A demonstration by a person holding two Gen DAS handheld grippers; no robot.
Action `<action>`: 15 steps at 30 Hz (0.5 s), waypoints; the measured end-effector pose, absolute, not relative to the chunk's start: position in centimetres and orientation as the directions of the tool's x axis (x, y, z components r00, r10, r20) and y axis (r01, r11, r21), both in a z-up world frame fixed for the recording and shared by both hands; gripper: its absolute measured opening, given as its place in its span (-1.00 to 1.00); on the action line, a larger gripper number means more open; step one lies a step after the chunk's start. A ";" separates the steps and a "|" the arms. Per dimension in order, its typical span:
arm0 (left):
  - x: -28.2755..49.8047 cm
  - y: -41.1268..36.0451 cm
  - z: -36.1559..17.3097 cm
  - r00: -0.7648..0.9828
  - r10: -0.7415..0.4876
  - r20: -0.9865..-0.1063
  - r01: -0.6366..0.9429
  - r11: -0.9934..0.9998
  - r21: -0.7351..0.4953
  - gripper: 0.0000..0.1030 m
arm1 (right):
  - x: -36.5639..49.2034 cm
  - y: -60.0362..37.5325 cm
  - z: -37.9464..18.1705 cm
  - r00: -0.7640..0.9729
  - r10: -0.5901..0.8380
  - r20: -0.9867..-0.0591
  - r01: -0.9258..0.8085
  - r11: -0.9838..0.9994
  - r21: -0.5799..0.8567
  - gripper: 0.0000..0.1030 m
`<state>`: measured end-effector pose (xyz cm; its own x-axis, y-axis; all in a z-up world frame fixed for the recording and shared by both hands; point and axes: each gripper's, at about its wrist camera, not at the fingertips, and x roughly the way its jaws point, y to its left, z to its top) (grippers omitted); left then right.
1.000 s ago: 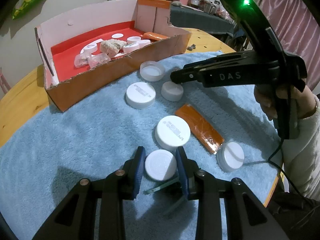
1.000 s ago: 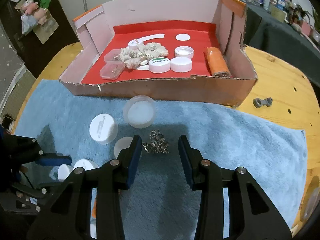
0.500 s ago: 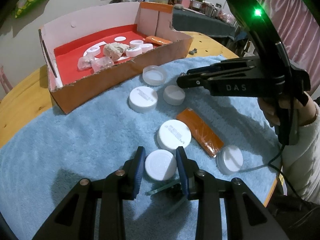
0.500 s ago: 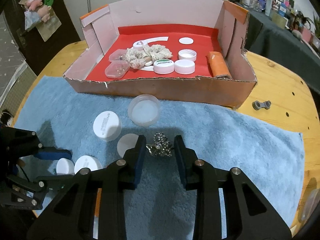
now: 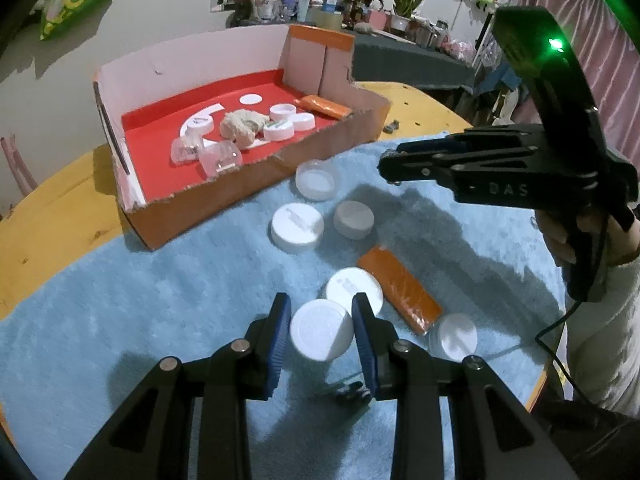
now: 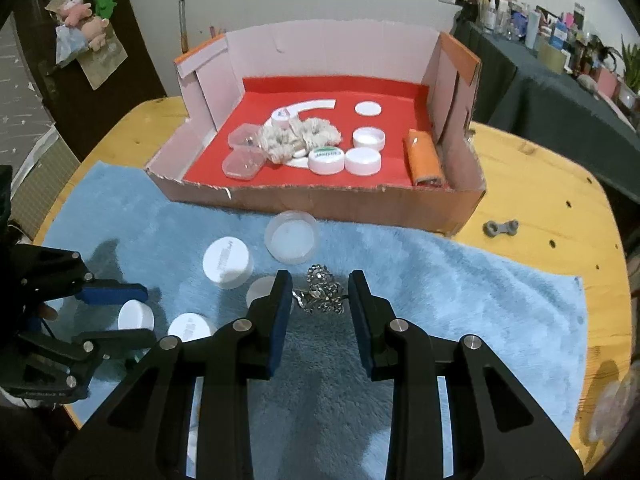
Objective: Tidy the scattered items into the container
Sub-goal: 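Carry the white cap with left tool while right tool carries the chain into the box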
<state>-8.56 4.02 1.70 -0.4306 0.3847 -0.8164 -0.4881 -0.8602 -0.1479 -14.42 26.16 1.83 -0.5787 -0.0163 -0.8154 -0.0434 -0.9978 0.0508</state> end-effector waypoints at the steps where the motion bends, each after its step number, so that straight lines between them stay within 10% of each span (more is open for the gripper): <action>1: -8.6 4.0 1.8 -0.433 0.384 -0.815 -0.485 -0.862 -0.148 -0.34 | -14.4 26.1 2.1 -0.582 -0.014 -0.813 -0.043 -0.998 0.048 -0.46; 15: -10.4 2.8 4.4 -0.491 0.368 -0.790 -0.441 -0.887 -0.139 -0.34 | -14.9 25.8 5.4 -0.616 -0.003 -0.788 -0.023 -1.000 0.021 -0.46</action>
<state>-10.42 2.83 4.36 -0.4907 0.3678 -0.7899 -0.4408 -0.8868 -0.1390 -14.94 25.82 5.43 -0.6163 -0.0029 -0.7875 -0.0226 -0.9995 0.0213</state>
